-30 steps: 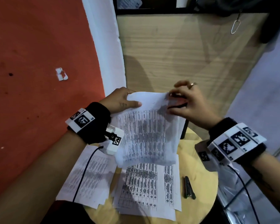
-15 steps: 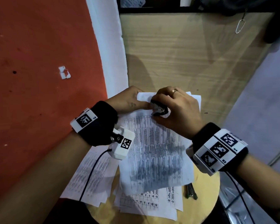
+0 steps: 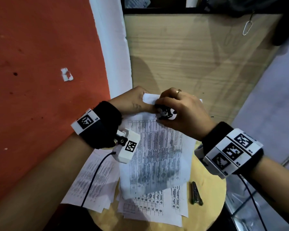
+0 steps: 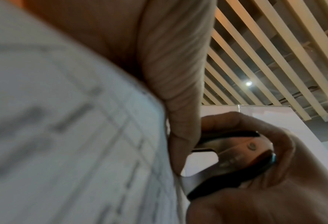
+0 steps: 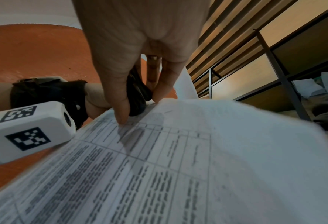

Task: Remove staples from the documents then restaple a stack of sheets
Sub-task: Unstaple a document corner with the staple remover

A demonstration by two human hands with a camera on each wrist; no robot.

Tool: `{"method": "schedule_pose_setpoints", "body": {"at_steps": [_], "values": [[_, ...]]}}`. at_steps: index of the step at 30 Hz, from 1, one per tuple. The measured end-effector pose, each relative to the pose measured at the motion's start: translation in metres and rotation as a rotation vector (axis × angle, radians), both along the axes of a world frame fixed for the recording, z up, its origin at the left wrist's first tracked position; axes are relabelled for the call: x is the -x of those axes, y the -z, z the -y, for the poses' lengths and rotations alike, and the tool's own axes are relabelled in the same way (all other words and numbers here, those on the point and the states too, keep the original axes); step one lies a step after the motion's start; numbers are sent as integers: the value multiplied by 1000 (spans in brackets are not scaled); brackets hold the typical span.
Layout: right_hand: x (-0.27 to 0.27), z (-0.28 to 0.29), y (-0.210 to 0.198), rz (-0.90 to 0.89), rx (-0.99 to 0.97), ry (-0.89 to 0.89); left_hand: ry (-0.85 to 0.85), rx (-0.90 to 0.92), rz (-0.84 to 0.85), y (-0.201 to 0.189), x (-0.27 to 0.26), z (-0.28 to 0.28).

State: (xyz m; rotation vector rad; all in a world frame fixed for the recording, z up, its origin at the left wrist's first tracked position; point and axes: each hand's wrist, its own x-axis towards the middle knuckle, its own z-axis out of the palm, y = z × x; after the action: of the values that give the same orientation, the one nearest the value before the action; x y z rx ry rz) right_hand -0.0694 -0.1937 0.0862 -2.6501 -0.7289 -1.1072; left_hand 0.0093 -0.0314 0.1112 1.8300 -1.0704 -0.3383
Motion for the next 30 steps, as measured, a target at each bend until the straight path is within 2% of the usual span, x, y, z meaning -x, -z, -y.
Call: {"method": "schedule_pose_setpoints", "body": {"at_steps": [7, 30], "values": [[0, 4, -5, -52, 24, -56, 16, -12, -36, -4, 1, 0], [-4, 9, -9, 28, 107, -67, 32, -25, -27, -5, -5, 1]]}}
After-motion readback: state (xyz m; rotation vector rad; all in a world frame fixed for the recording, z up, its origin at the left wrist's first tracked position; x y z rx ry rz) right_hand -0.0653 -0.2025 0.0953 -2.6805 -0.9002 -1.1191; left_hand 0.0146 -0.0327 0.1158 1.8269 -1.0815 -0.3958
